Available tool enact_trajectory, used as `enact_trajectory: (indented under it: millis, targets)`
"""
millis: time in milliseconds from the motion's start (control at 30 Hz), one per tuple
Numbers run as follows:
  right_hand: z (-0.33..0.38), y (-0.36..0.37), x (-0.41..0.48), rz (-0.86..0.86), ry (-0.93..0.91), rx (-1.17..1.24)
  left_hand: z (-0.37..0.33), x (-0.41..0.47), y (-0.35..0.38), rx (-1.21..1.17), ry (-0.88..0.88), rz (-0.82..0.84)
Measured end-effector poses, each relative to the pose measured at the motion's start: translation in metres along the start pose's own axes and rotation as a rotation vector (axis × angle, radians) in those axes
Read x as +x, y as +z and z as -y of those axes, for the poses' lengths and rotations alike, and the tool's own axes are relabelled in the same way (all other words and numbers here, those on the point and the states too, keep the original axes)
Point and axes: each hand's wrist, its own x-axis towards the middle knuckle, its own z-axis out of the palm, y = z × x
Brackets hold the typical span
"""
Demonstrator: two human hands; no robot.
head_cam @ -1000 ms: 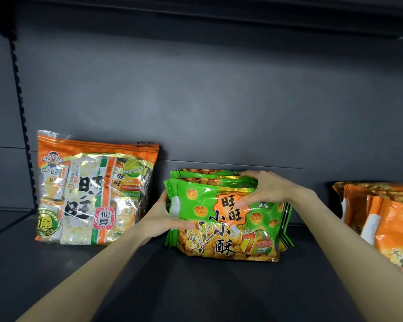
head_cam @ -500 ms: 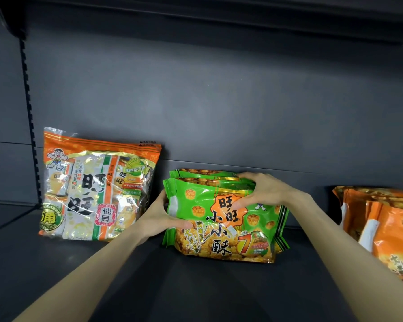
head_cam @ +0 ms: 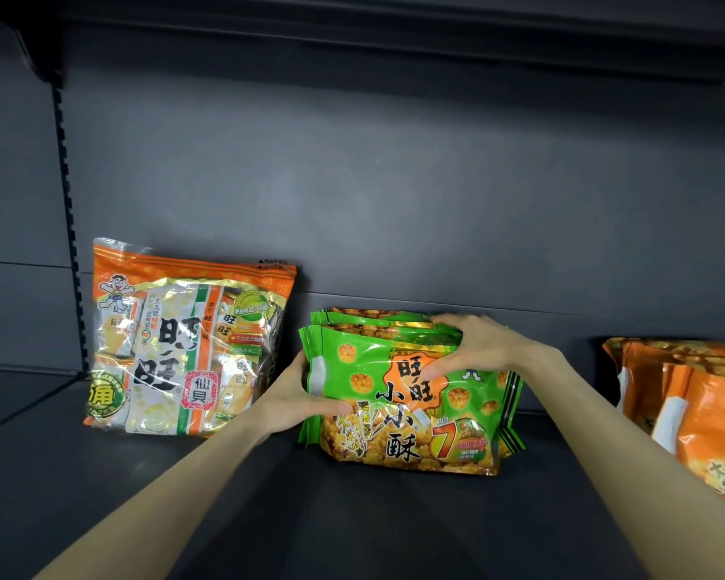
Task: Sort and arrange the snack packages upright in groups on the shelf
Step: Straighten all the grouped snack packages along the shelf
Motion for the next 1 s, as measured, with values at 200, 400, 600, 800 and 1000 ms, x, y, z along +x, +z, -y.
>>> enact_trajectory:
  millis: [200,400,600,800,1000]
  targets:
    - [0.005,-0.003,-0.004,-0.010,-0.032,-0.028,-0.005,-0.005,-0.003,0.120,-0.049,0.050]
    - [0.012,-0.003,-0.010,-0.046,-0.050,-0.051,-0.011,-0.010,-0.003,0.204,-0.056,0.049]
    - [0.016,-0.001,-0.026,-0.103,-0.056,-0.074,-0.012,-0.022,0.000,0.395,-0.022,-0.051]
    - [0.015,-0.006,-0.043,-0.147,-0.044,-0.154,-0.013,-0.038,-0.003,0.663,-0.031,-0.203]
    - [0.008,-0.020,-0.065,-0.170,-0.046,-0.134,-0.046,-0.059,-0.006,0.730,0.038,-0.358]
